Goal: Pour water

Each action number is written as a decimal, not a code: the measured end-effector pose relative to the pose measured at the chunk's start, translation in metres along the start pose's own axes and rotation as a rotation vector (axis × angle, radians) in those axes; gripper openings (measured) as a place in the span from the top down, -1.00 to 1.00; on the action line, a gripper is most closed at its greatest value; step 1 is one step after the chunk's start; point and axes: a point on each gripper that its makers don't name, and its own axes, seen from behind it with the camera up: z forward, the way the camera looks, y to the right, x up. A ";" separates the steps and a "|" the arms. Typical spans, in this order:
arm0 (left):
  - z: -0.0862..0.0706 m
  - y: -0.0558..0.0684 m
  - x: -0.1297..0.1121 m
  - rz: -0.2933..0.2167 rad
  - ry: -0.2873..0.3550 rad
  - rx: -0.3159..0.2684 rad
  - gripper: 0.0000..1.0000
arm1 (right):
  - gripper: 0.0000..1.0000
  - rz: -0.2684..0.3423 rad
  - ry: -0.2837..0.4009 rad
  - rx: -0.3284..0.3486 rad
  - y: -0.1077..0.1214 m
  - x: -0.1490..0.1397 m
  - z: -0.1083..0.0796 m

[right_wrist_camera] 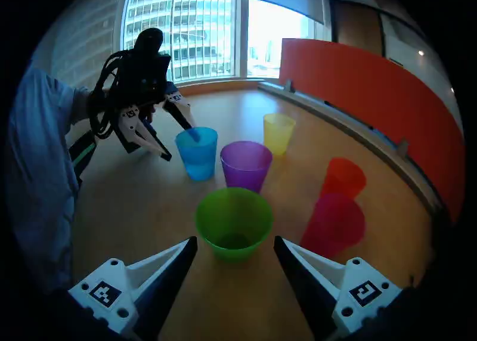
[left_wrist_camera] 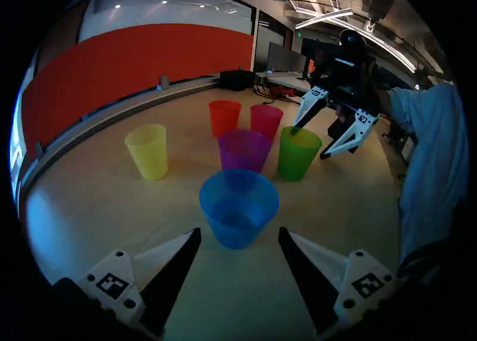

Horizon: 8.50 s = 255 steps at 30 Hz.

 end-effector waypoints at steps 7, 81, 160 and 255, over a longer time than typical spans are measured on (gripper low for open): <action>0.009 0.000 0.009 -0.001 0.019 -0.014 -0.93 | -1.00 0.001 -0.006 0.003 -0.001 0.000 0.013; -0.038 0.000 0.132 0.066 0.317 0.085 -0.75 | -0.80 0.036 0.305 -0.088 0.008 0.113 -0.029; -0.112 0.008 0.284 0.417 0.515 0.290 -0.76 | -0.80 -0.001 0.546 -0.077 -0.008 0.219 -0.051; -0.135 0.031 0.354 1.095 0.390 0.651 -0.75 | -0.79 -0.029 0.591 -0.017 -0.038 0.238 -0.030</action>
